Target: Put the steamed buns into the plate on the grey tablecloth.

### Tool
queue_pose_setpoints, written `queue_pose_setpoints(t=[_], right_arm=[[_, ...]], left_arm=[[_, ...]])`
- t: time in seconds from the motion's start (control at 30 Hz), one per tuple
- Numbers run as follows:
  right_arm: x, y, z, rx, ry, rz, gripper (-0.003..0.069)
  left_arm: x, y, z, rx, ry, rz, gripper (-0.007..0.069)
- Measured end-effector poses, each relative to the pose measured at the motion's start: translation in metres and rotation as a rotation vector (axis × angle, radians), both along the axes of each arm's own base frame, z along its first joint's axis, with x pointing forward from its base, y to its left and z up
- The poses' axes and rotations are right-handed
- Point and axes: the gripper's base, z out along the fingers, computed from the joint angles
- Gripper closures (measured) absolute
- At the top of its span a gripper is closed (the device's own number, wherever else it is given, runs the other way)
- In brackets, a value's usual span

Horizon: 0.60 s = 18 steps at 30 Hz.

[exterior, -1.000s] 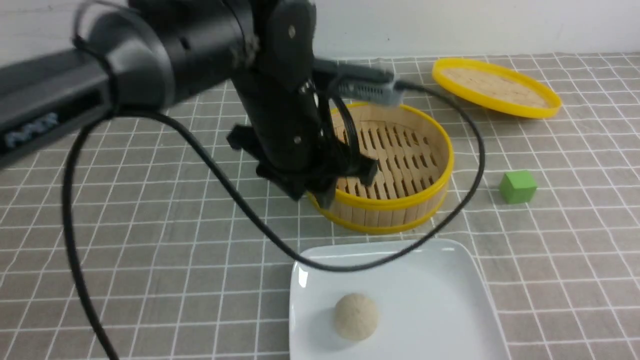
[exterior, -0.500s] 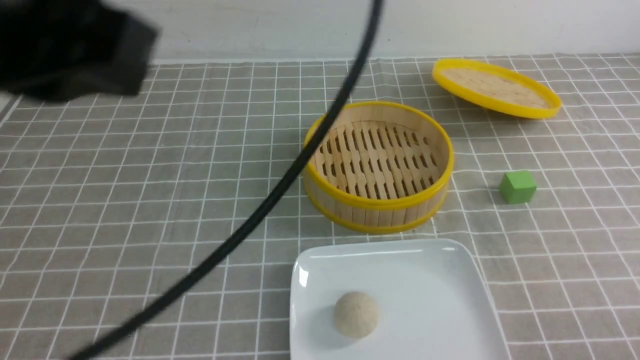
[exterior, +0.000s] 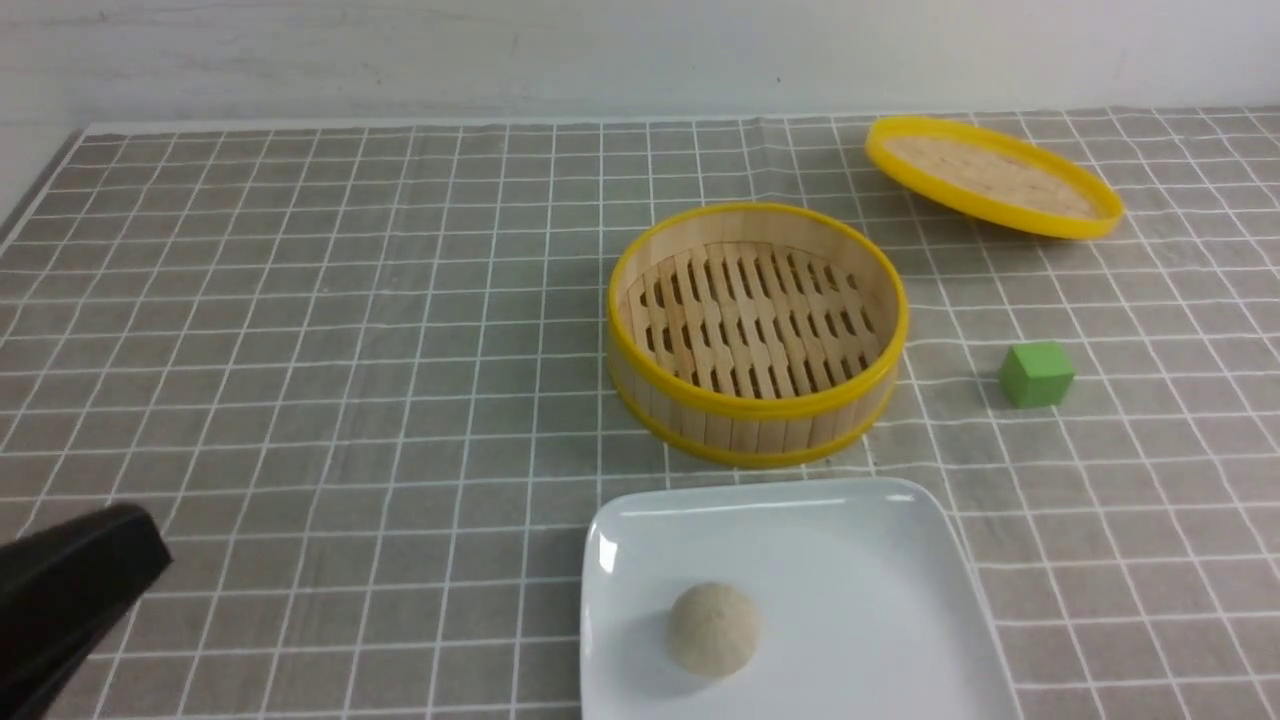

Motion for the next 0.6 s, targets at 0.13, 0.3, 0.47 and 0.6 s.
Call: queue_pose_setpoints(t=[0.13, 0.3, 0.47, 0.6], right_arm=[[0.000, 0.000, 0.000, 0.000, 0.000, 0.000, 0.0419], [0.000, 0.000, 0.000, 0.000, 0.000, 0.000, 0.0419], [0.000, 0.000, 0.000, 0.000, 0.000, 0.000, 0.0419], [0.000, 0.000, 0.000, 0.000, 0.000, 0.000, 0.0419]], left_arm=[[-0.003, 0.003, -0.030, 0.014, 0.014, 0.001, 0.0612], [0.000, 0.002, -0.049, 0.069, 0.043, 0.009, 0.0606], [0.002, 0.003, -0.052, 0.129, 0.006, 0.030, 0.0606], [0.005, 0.005, -0.062, 0.155, 0.026, 0.086, 0.0605]])
